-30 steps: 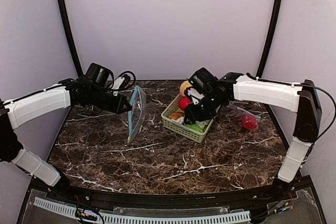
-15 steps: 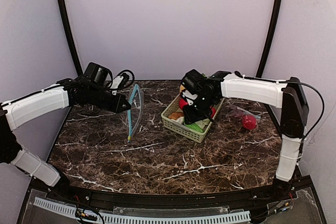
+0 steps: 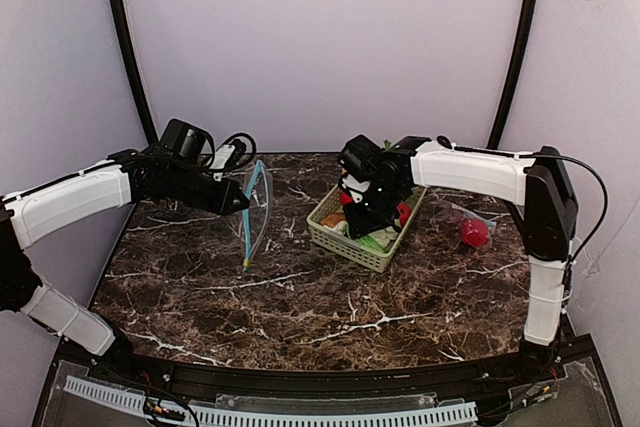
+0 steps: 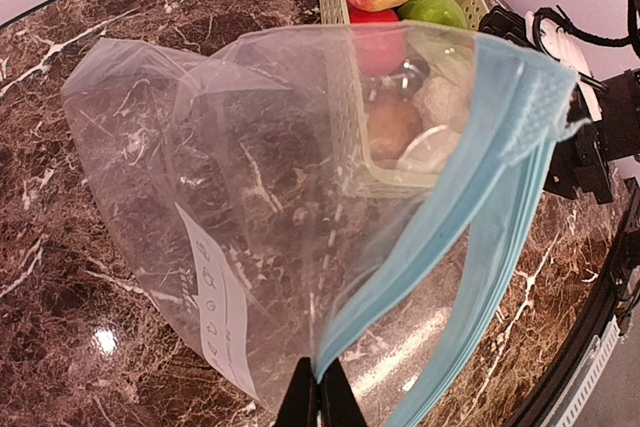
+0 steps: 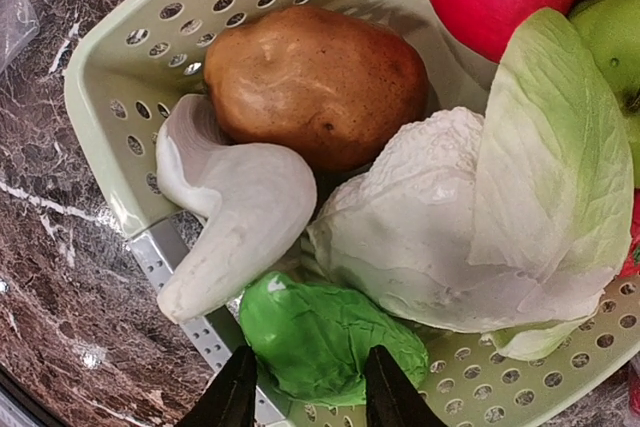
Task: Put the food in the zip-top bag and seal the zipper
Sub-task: Pick up the fake vegetable from the bin, then place the fake vegetable in the zipper food storage bag, then pick up the fake vegetable from the bin, then place the fake vegetable in the zipper food storage bag.
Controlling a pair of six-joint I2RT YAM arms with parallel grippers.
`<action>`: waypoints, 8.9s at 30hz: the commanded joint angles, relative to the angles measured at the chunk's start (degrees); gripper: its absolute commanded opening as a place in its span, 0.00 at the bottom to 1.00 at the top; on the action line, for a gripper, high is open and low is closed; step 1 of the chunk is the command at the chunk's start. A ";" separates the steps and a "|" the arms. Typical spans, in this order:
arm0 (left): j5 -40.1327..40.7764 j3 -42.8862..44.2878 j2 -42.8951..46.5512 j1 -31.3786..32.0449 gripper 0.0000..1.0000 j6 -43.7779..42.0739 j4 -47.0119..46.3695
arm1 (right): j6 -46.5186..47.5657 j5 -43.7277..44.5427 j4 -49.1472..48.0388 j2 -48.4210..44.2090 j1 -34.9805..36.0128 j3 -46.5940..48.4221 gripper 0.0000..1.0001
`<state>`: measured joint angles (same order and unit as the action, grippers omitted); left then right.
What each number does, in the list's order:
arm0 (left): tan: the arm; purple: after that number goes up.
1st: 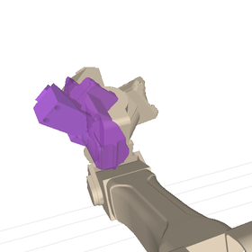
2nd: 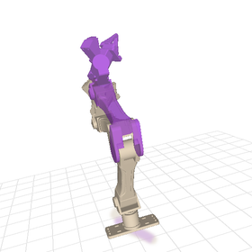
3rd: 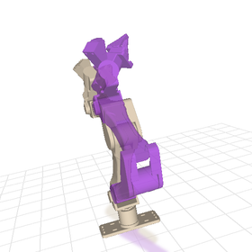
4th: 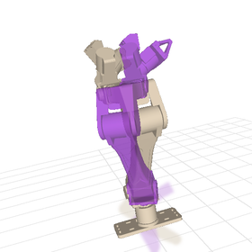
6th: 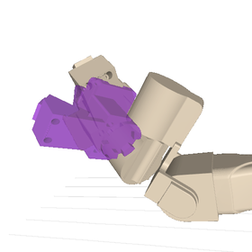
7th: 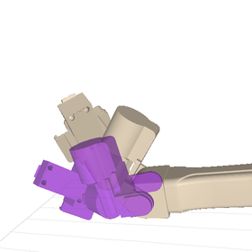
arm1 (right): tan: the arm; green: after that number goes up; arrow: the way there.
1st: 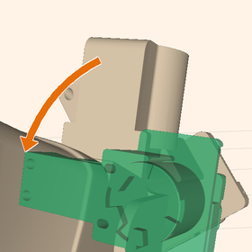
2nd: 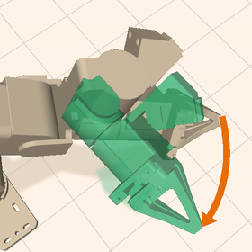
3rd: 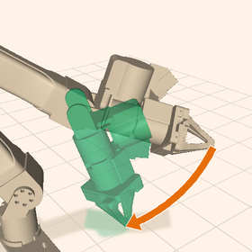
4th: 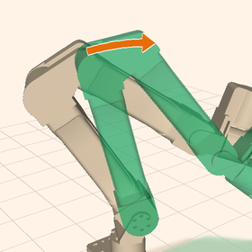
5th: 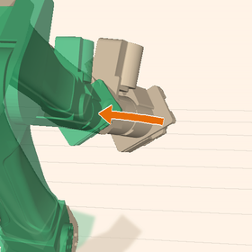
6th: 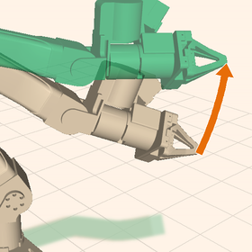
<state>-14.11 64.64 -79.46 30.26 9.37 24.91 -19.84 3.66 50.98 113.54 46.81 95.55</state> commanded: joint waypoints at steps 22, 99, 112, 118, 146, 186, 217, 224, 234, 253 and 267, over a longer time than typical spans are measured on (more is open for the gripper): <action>-1.91 -1.03 2.89 -0.47 0.01 0.26 -0.52 | 0.06 9.70 6.22 4.07 3.25 5.79 0.30; -23.10 -3.88 3.27 -0.47 0.01 3.60 -9.52 | 0.13 10.40 -30.04 -8.46 18.30 4.76 0.28; -22.01 -4.89 4.41 -0.47 0.01 4.60 -11.28 | -10.96 7.86 -26.29 -7.77 17.09 3.64 0.32; -20.81 -4.76 4.14 -0.47 0.01 4.66 -10.65 | -7.83 5.55 -28.40 -9.29 17.04 3.53 0.41; -13.53 -4.24 4.24 -1.26 0.01 3.34 -7.70 | 1.87 -8.20 -7.73 -16.92 -7.18 -6.48 0.93; -14.63 -4.30 4.83 -1.25 0.01 3.81 -8.00 | 29.00 -28.31 -7.60 3.76 -20.68 -0.95 0.57; -13.19 -4.46 5.09 -1.26 0.01 3.67 -8.03 | 21.54 -30.61 -12.96 -8.24 -21.12 -8.09 0.00; -11.30 -5.03 5.80 -1.26 0.01 3.39 -8.37 | 19.22 -25.97 -13.19 -14.14 -20.39 -7.30 0.00; -12.38 -5.18 5.43 -1.26 0.01 4.07 -8.95 | 15.46 -21.41 -12.59 -23.60 -15.11 -4.90 0.00; -13.49 -4.79 3.11 -1.26 0.01 5.14 -8.04 | 10.31 -10.14 -14.09 -22.52 4.99 4.75 0.00; -28.41 -1.12 -2.32 -1.26 0.01 8.51 -6.28 | 27.18 -12.99 -24.82 -23.65 15.79 -1.10 0.00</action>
<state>-34.98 61.19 -79.81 29.39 15.86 16.82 0.21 -8.95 31.73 90.32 60.40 94.21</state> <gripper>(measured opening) 0.008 0.055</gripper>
